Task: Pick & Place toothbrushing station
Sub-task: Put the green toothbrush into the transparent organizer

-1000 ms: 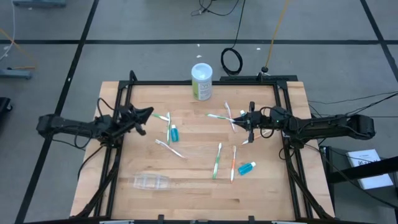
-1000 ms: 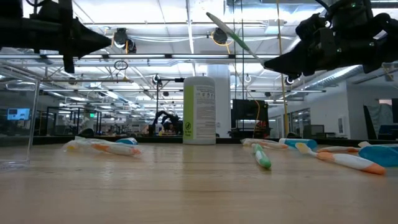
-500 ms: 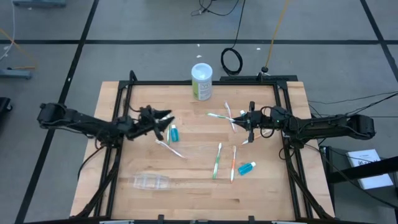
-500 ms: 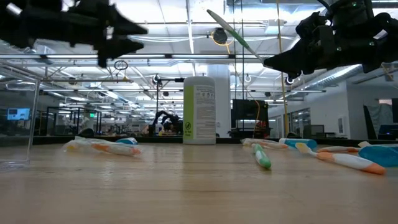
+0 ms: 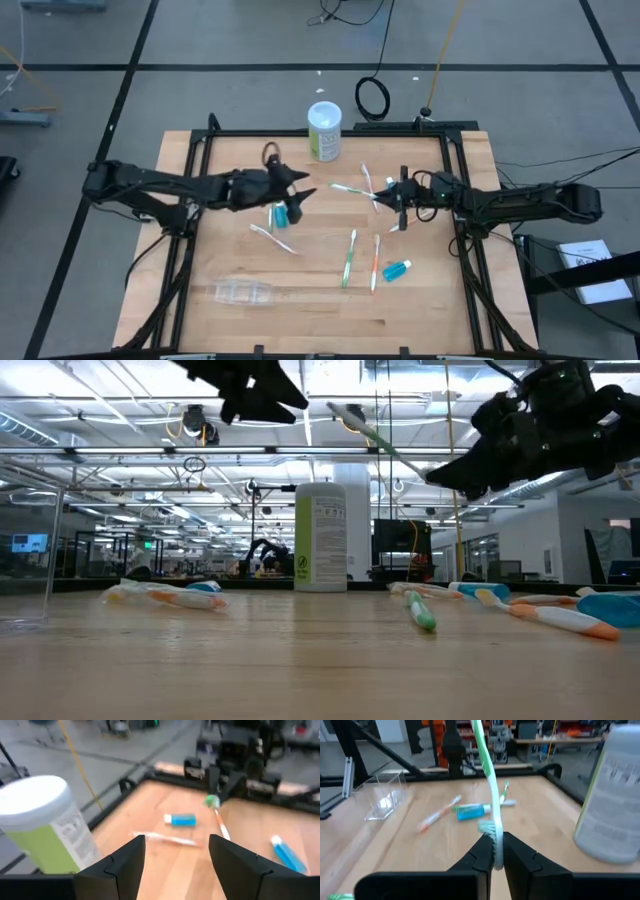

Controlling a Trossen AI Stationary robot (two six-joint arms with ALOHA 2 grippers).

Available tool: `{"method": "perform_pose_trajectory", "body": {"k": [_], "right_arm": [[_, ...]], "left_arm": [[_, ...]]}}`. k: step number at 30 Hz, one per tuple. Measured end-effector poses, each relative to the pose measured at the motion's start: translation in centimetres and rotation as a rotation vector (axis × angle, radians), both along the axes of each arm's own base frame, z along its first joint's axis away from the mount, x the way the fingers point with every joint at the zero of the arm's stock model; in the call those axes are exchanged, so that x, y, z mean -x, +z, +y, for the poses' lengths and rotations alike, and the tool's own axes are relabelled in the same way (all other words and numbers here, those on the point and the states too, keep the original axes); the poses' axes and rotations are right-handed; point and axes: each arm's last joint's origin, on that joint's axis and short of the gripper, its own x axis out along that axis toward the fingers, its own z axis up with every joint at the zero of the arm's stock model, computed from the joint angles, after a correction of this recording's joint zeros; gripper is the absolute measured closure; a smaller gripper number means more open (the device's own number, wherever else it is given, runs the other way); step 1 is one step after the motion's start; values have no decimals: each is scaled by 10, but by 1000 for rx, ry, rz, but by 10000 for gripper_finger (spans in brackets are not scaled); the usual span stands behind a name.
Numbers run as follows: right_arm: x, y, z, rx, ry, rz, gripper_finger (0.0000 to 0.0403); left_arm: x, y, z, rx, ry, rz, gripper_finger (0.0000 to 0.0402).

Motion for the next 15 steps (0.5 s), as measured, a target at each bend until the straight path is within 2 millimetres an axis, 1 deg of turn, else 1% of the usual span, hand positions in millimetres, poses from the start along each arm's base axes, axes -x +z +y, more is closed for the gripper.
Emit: {"method": "perform_pose_trajectory", "body": {"k": [3, 6, 10, 15], "right_arm": [[-1, -9, 0, -56, -6, 71, 380], [-3, -17, 0, -98, -7, 123, 379], [-5, -25, 4, -132, 10, 180, 380], [-8, -32, 10, -167, 34, 214, 379]], "left_arm": [[-14, 5, 4, 27, -37, 75, 174], [-30, 1, 8, 59, -67, 136, 174], [-51, -17, 10, 79, -150, 200, 174], [-66, -45, 16, 143, -272, 281, 174]]}}
